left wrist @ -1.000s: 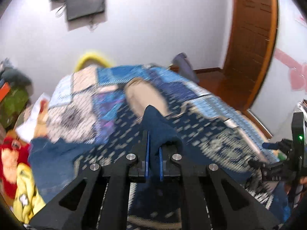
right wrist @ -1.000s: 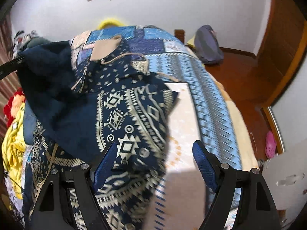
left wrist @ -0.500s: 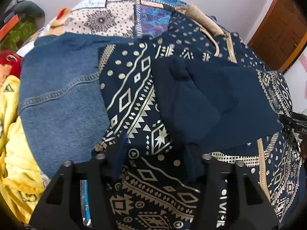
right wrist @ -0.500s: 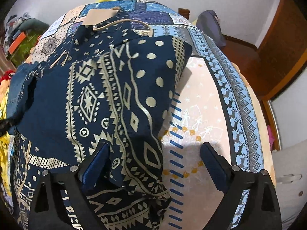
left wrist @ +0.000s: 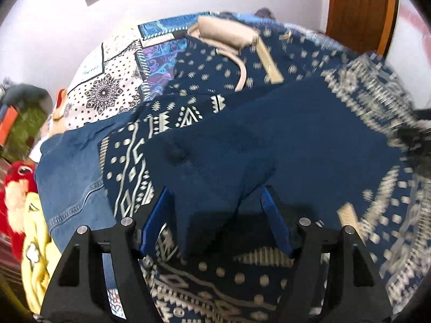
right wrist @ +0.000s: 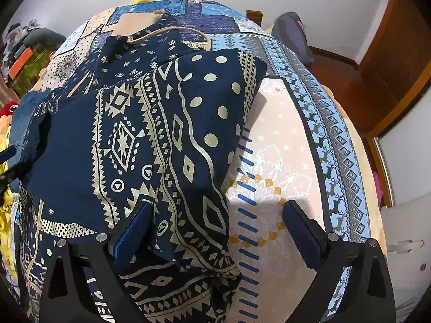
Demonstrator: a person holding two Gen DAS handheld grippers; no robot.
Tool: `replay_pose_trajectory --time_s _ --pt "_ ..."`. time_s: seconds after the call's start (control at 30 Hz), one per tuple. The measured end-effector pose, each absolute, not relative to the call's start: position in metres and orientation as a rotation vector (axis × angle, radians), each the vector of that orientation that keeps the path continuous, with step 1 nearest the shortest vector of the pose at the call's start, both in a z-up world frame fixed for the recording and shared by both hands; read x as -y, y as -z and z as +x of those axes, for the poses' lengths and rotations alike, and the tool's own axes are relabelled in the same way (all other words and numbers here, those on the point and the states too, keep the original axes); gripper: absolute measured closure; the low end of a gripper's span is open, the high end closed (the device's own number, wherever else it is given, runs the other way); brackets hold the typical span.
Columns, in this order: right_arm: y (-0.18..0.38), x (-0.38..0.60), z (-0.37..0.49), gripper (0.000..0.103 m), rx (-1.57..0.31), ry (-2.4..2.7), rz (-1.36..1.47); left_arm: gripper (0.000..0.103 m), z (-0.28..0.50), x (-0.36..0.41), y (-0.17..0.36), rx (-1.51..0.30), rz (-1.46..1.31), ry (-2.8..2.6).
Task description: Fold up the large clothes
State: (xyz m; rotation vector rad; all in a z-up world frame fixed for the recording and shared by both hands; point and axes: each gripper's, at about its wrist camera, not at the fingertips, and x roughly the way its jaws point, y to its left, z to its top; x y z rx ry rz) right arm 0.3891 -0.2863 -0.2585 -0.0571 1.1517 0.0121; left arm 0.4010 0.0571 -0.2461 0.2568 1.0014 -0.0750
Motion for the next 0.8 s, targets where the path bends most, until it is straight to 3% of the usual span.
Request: replay_pose_trajectory --time_s 0.1,0.17,0.47,0.73,0.8 --pt "0.258 0.287 0.387 0.006 -1.150 -0.016 -0.058 0.058 0.409 -0.052 0.254 -0.989 0.274 0.051" --pt "0.258 0.286 0.386 0.006 -1.149 -0.018 -0.061 0.085 0.411 -0.057 0.248 -0.961 0.265 -0.007" --pt "0.243 0.277 0.386 0.006 -1.116 0.000 -0.166 0.088 0.384 -0.155 0.199 -0.891 -0.056 -0.059" --pt "0.248 0.246 0.383 0.006 -1.053 0.004 -0.444 0.088 0.352 -0.212 0.231 -1.016 -0.108 -0.151" --pt "0.249 0.247 0.381 0.006 -1.042 -0.001 -0.453 0.081 0.347 -0.215 0.239 -1.041 -0.094 -0.166"
